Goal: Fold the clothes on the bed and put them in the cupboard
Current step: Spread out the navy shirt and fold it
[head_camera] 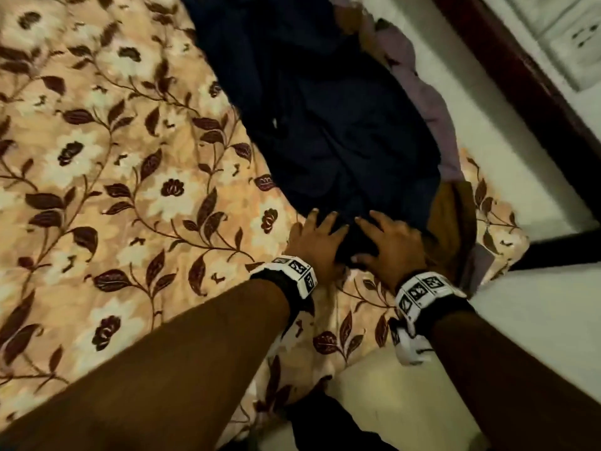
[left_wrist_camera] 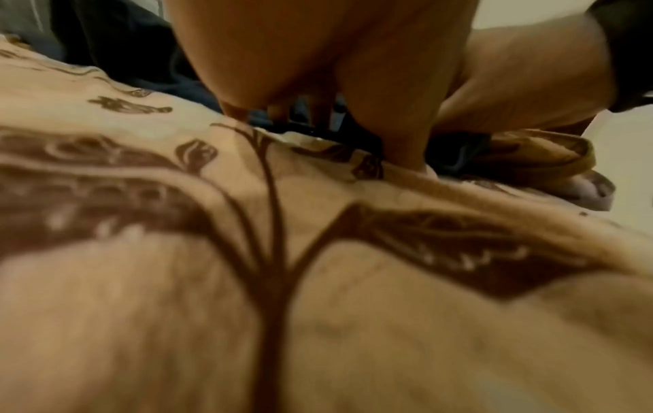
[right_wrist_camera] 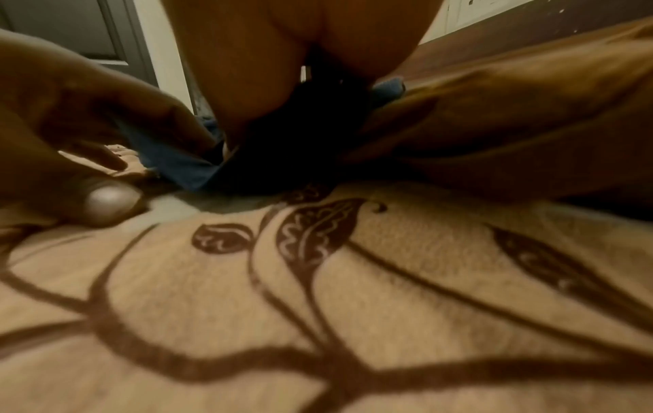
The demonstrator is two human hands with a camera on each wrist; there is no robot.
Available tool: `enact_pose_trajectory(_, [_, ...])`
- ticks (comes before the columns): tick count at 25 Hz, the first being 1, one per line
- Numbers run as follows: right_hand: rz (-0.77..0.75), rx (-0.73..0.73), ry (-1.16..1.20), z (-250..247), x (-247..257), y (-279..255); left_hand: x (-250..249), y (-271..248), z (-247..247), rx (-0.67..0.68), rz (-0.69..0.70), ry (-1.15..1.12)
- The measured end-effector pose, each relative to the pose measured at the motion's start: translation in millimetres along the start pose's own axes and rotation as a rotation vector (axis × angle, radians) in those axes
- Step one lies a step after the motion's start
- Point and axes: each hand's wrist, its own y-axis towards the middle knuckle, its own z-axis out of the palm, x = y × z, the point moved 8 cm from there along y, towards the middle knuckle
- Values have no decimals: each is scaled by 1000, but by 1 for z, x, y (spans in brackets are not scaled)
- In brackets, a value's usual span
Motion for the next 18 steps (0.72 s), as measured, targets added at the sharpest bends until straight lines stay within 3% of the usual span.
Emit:
enact_pose_trajectory(2, [-13,-160,48,-7,3,2,2,6,0,-89,-35,-8])
enact_pose_trajectory(4, [-8,-223,203,-10,7,-2,14,-1,-25,-340,-70,-303])
enact_pose_trajectory(6, [-52,-291,425,-22,11,-20,26,-30,-52,-555,-7,-643])
enact_pose_trajectory(8, [-205,-327,455,-42,32,-45,38,-86,-81,-744,97,-799])
enact_pose_trajectory(11, [-467,-373,345,-66,98,-100,52,-221,-115,-1050,160,-899])
enact_pose_trajectory(13, [-660,-498,411,-86,158,-157,52,-341,-122,-1256,137,-793])
enact_pose_trajectory(16, [-683,-427,850,-128,216,-240,53,-516,-110,-1420,-124,-559])
enact_pose_trajectory(18, [-698,-350,755,-133,250,-280,56,-597,-97,-1500,-264,-437])
